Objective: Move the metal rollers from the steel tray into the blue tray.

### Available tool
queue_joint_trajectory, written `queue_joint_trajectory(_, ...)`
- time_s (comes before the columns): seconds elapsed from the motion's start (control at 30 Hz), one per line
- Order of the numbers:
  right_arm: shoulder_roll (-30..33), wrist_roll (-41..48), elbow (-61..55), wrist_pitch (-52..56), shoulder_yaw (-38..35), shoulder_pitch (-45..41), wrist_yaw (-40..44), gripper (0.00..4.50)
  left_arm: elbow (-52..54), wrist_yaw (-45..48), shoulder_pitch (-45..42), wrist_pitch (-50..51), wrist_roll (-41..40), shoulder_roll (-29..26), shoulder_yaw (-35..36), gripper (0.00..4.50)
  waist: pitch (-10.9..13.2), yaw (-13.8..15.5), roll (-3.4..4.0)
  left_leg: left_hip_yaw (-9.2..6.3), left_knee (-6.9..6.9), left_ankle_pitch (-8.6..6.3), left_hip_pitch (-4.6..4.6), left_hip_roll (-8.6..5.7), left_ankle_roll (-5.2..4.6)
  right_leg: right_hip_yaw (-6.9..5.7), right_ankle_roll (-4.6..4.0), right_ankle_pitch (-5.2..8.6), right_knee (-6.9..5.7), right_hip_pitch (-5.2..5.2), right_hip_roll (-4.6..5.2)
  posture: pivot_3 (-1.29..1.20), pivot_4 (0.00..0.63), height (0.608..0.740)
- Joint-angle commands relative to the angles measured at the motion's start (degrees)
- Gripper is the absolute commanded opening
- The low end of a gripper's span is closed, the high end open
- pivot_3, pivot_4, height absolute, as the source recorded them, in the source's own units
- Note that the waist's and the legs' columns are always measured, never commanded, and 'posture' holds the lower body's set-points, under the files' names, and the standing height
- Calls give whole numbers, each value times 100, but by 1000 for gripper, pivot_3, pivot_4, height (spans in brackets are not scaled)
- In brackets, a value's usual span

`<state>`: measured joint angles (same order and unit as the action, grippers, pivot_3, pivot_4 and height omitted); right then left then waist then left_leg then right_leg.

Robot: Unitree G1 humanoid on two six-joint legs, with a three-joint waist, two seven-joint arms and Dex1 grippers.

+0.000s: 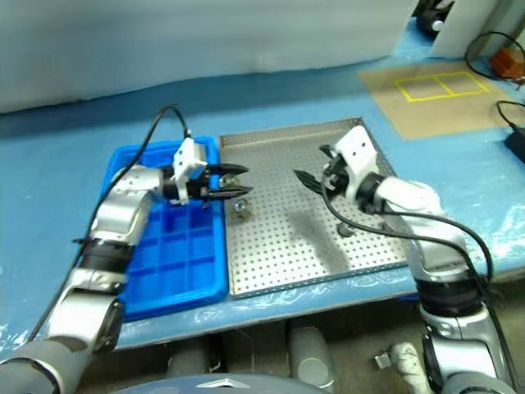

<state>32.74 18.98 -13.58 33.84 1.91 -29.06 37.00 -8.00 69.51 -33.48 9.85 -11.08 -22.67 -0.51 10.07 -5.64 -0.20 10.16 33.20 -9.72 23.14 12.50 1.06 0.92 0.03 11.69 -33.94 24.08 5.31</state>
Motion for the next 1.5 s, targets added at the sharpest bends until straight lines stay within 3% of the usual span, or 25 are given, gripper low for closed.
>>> queue_joint_trajectory(0.03,-293,-87,511,-518,295,-511,336,4020,927,-427,424,254,-169,-270,181,1844,1,236,2,1,-4,4,-1,8,7,1,0,0,-1,2,-4,-85,150,740)
queue_joint_trajectory(0.3,-952,-220,1696,-1240,840,-1310,1172,4020,2571,-1264,1823,1025,-658,-830,787,1844,3,949,4,-6,-37,31,0,41,92,-4,-34,23,-89,47,-28,101,150,740)
queue_joint_trajectory(0.47,-1320,-314,2172,-1555,1060,-1575,1537,4020,3102,-1551,2764,1218,-804,-1257,1287,1844,3,1079,3,-9,-46,45,1,41,116,-11,-32,24,-93,56,-30,177,150,740)
queue_joint_trajectory(0.6,-1495,-407,2428,-1715,1081,-1674,1665,4020,3102,-1805,3084,1149,-818,-1258,1333,1844,3,1146,3,-12,-50,51,4,40,127,-10,-31,25,-99,64,-30,197,150,740)
queue_joint_trajectory(0.77,-1575,-506,2495,-1785,1045,-1644,1736,4020,2804,-2168,2929,899,-626,-1104,1063,1844,2,1186,2,-17,-51,58,5,41,138,-10,-30,25,-105,65,-30,180,150,740)
queue_joint_trajectory(1.03,-1491,-589,2240,-1710,979,-1415,1651,4020,1265,-2817,1759,46,-315,-725,1019,1844,1,1168,-3,-22,-49,87,5,42,185,2,-29,25,-141,89,-40,119,150,740)
queue_joint_trajectory(1.23,-1416,-618,2015,-1606,915,-1256,1527,4020,598,-2593,1124,-53,-617,-817,1120,1844,0,1124,-4,-22,-48,92,6,44,193,10,-28,25,-156,104,-52,74,150,740)
queue_joint_trajectory(1.5,-1343,-605,1737,-1469,853,-1073,1331,4020,558,-2155,1260,205,-579,-789,548,1844,0,1112,-4,-22,-46,93,5,53,194,15,-29,25,-159,104,-63,31,150,740)
